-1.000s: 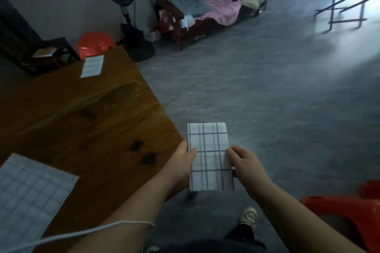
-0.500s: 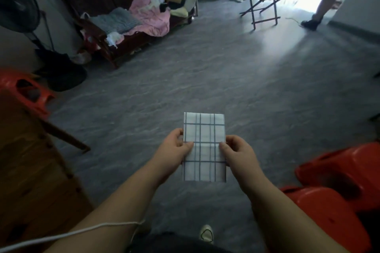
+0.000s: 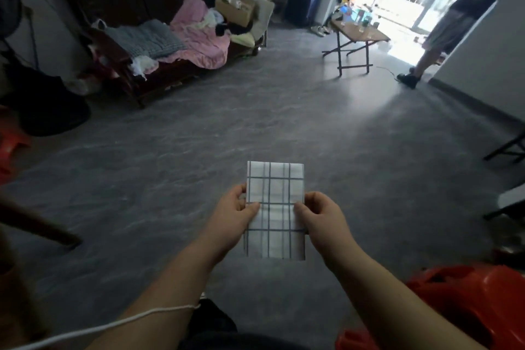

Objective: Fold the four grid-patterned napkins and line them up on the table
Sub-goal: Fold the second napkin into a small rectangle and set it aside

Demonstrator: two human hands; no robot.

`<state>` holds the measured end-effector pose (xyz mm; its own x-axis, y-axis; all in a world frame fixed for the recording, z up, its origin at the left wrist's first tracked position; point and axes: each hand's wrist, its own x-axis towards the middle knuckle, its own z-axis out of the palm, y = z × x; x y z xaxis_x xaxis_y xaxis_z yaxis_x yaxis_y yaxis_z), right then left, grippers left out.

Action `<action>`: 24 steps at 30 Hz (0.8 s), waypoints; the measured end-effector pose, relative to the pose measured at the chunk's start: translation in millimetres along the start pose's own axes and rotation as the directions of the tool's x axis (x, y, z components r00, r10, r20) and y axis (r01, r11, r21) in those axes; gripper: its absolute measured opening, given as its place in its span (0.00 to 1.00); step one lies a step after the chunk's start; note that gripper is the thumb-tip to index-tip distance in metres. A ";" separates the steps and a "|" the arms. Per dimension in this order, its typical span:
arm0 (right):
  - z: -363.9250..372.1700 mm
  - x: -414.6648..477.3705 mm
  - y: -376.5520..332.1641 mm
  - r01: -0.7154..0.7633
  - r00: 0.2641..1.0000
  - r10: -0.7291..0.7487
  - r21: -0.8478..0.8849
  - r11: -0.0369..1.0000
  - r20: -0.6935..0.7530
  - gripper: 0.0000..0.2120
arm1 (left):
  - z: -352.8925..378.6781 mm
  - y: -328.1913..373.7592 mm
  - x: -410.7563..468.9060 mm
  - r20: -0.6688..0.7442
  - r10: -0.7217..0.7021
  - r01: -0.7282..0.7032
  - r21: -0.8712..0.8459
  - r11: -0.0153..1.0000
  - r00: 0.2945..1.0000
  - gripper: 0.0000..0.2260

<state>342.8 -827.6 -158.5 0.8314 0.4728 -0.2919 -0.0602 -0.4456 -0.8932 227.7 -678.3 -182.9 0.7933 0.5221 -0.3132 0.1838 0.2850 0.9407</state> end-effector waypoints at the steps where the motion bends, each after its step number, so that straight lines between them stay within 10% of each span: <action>1: 22.9 17.5 -16.9 0.001 1.000 -0.001 0.004 1.000 0.031 0.03 | -24.7 9.4 13.7 -0.024 0.010 -0.010 -0.021 1.000 1.000 0.12; 14: 329.3 180.4 -205.1 0.067 0.897 -0.036 -0.055 0.996 0.440 0.06 | -338.8 101.7 116.6 -0.430 0.009 -0.035 -0.052 0.998 0.903 0.10; 24: 523.2 269.7 -281.6 0.174 0.680 -0.087 -0.045 0.984 0.728 0.06 | -483.7 138.8 159.0 -0.773 -0.011 -0.026 -0.036 0.999 0.634 0.10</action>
<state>295.0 -176.8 -164.6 0.1686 0.9137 -0.3698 0.1100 -0.3902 -0.9141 98.5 -166.9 -165.0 0.0520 0.9494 -0.3099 0.1416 0.3002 0.9433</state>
